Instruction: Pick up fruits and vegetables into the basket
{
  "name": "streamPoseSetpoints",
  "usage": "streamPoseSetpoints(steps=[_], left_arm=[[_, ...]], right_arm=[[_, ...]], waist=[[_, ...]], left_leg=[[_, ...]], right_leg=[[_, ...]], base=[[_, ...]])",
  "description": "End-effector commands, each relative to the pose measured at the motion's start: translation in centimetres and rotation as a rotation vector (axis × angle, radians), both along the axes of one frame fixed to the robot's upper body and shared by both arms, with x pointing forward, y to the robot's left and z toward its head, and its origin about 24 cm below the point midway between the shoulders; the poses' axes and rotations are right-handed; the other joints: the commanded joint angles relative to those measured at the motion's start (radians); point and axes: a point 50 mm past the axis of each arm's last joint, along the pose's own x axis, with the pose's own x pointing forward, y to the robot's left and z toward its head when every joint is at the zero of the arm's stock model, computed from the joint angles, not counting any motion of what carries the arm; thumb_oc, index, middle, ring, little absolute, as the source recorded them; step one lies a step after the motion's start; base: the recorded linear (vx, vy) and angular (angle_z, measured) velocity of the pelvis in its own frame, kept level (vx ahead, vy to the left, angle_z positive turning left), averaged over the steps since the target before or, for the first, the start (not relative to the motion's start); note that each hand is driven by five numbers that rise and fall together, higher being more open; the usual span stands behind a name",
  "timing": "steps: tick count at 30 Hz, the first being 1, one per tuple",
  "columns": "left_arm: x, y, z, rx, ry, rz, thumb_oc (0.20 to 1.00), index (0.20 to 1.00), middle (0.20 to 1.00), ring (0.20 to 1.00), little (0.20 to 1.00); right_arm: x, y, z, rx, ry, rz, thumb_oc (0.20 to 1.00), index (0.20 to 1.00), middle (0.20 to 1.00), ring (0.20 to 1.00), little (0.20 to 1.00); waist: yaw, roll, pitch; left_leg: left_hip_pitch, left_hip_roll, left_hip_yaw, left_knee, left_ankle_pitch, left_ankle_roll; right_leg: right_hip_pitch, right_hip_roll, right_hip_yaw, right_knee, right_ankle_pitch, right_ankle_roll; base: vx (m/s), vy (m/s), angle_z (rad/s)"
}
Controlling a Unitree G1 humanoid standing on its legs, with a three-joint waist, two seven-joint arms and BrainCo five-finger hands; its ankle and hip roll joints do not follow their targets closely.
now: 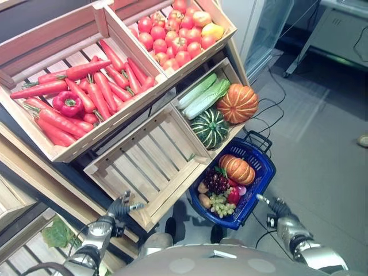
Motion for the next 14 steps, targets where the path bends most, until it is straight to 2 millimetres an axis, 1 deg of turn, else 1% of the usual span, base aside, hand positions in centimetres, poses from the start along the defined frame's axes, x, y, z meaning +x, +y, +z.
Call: streamPoseSetpoints(steps=[1, 4, 6, 9, 14], left_arm=[[0.8, -0.4, 0.0, -0.012, -0.005, -0.019, 1.0, 1.0, 1.0, 1.0, 1.0], [0.0, -0.7, -0.5, -0.029, 0.031, 0.015, 1.0, 1.0, 1.0, 1.0, 1.0], [-0.2, -0.9, -0.7, -0.035, 0.043, 0.029, 1.0, 1.0, 1.0, 1.0, 1.0], [-0.6, -1.0, -0.9, -0.045, 0.052, 0.044, 1.0, 1.0, 1.0, 1.0, 1.0], [-0.9, -1.0, -1.0, -0.054, 0.062, 0.068, 1.0, 1.0, 1.0, 1.0, 1.0]], right_arm=[[-1.1, 0.6, -0.6, 0.043, 0.081, 0.036, 1.0, 1.0, 1.0, 1.0, 1.0], [-2.9, 1.3, -1.3, 0.079, 0.157, 0.038, 1.0, 1.0, 1.0, 1.0, 1.0], [-3.4, 1.5, -1.5, 0.086, 0.184, 0.047, 1.0, 1.0, 1.0, 1.0, 1.0], [-4.1, 1.7, -1.7, 0.101, 0.205, 0.036, 1.0, 1.0, 1.0, 1.0, 1.0], [-4.5, 1.6, -1.7, 0.107, 0.221, 0.036, 1.0, 1.0, 1.0, 1.0, 1.0]], waist=[[-0.007, -0.011, -0.008], [-0.014, -0.006, -0.009], [-0.016, -0.004, -0.007], [-0.02, -0.002, -0.005], [-0.023, -0.002, -0.008]], left_leg=[[0.019, -0.042, 0.034, 0.013, -0.078, 0.012], [0.028, -0.04, 0.036, 0.013, -0.084, 0.012], [0.029, -0.038, 0.037, 0.012, -0.086, 0.011], [0.034, -0.036, 0.038, 0.01, -0.087, 0.01], [0.039, -0.032, 0.041, 0.007, -0.09, 0.008]], right_leg=[[-0.014, -0.037, 0.031, 0.033, 0.001, 0.078], [-0.007, -0.036, 0.035, 0.032, -0.004, 0.075], [-0.005, -0.036, 0.035, 0.03, -0.006, 0.074], [-0.002, -0.036, 0.034, 0.028, -0.007, 0.072], [0.003, -0.035, 0.033, 0.021, -0.008, 0.071]], base=[[0.02, 0.015, -0.04], [0.02, 0.021, -0.08], [0.0, 0.018, -0.06], [0.0, 0.01, -0.03], [0.0, 0.003, -0.04]])
